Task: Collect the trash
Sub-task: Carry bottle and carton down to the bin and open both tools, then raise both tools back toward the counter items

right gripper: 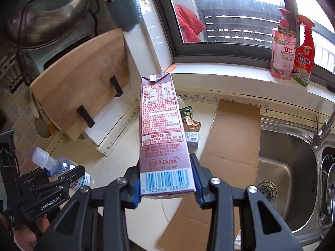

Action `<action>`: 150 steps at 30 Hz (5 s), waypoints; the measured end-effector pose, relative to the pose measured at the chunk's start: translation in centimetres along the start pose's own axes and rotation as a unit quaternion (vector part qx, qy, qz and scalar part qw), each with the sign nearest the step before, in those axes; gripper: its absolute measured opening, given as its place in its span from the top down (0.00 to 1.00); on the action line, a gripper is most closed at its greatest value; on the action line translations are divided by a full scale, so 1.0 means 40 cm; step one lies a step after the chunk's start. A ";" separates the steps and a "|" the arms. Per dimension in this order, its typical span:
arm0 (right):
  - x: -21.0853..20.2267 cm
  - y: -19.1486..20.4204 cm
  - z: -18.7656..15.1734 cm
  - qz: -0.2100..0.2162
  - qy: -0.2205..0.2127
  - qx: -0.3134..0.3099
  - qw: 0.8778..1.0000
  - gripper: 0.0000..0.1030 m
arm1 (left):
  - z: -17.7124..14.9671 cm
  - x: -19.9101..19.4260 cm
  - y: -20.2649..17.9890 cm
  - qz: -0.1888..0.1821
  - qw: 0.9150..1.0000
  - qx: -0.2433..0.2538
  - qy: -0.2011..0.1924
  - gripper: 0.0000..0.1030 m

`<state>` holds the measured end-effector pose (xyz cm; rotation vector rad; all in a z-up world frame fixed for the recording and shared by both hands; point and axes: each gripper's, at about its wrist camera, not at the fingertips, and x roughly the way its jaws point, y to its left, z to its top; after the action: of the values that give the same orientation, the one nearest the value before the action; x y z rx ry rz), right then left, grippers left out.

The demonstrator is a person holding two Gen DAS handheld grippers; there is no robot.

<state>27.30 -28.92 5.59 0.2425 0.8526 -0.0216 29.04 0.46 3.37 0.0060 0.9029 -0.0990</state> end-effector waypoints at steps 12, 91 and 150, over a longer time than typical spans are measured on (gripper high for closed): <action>-0.304 0.224 -0.266 0.023 -0.026 0.006 0.999 0.62 | -0.279 -0.366 0.088 -0.028 0.998 0.054 -0.028 0.50; 0.799 -0.057 -1.387 0.011 0.363 0.055 0.930 0.42 | -1.335 0.876 0.173 0.033 0.945 -0.009 0.325 0.22; -0.327 0.247 -0.485 -0.011 -0.020 -0.029 0.999 0.42 | -0.414 -0.396 0.077 -0.034 0.999 0.019 -0.020 0.12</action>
<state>5.42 -16.08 5.11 0.1772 0.8142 -0.0212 6.61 5.63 5.43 0.0093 0.8617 -0.1784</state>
